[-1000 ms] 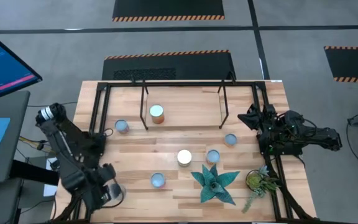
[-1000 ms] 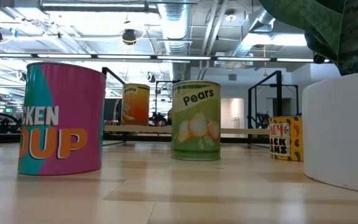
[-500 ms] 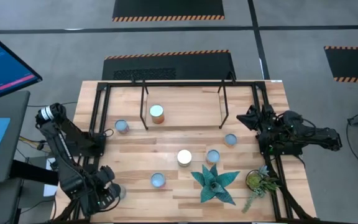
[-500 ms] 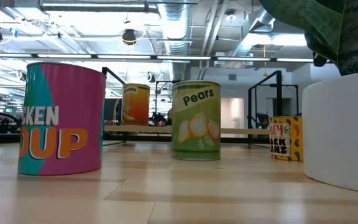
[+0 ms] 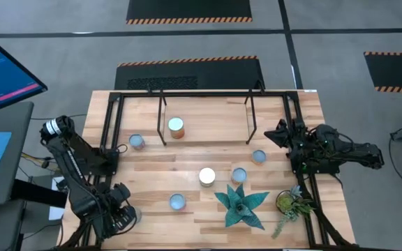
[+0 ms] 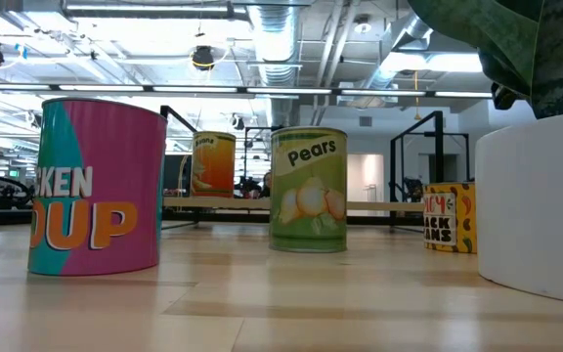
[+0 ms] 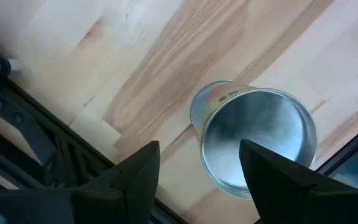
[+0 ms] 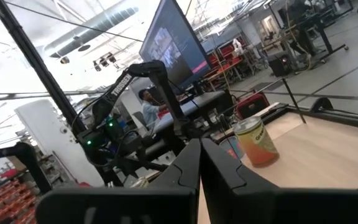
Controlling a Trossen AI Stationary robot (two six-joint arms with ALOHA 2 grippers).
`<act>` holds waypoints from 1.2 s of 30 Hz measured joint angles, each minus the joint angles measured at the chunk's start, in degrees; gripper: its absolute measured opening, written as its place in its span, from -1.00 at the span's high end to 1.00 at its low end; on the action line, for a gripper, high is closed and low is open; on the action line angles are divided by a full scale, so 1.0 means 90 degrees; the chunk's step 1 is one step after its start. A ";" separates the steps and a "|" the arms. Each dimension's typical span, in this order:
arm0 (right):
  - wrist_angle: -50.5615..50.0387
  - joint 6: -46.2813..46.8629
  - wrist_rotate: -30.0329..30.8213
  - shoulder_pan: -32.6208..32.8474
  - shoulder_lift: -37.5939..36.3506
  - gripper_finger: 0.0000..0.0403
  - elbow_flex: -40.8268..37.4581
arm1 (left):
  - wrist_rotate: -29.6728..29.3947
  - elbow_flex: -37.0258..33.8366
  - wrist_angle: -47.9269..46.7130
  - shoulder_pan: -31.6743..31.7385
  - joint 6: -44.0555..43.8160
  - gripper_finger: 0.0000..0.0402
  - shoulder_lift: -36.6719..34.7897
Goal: Pick and place cans onto a shelf
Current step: Put the canned tomatoes on the shelf
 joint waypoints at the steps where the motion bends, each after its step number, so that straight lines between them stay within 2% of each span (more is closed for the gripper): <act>1: 0.0002 -0.0001 -0.0002 0.0000 0.0000 0.81 0.0000 | 0.0014 -0.0029 0.0020 0.0000 0.0013 -0.04 0.0000; 7: 0.0002 -0.0001 -0.0035 0.0000 0.0000 0.81 0.0000 | 0.0120 -0.0427 0.0427 0.0000 0.0002 -0.04 -0.0039; 14: 0.0002 -0.0003 -0.0188 0.0000 0.0000 0.81 0.0000 | 0.0077 -0.0473 0.0507 -0.0002 0.0279 -0.02 -0.0032; 18: 0.0002 -0.0003 -0.0186 0.0000 0.0000 0.81 0.0000 | 0.0115 -0.0473 0.0572 0.0002 0.0664 0.25 -0.0022; 23: 0.0002 -0.0003 -0.0188 0.0000 0.0000 0.81 0.0000 | 0.0101 -0.0476 0.0577 0.0037 0.0889 0.89 -0.0019; 28: 0.0002 -0.0006 -0.0186 0.0002 0.0000 0.81 0.0000 | 0.0167 -0.0392 0.0476 0.0262 0.0895 0.99 -0.0115; 36: 0.0000 -0.0020 -0.0186 0.0000 0.0000 0.81 0.0000 | -0.0389 -0.0019 0.0194 0.0886 0.1316 1.00 -0.0864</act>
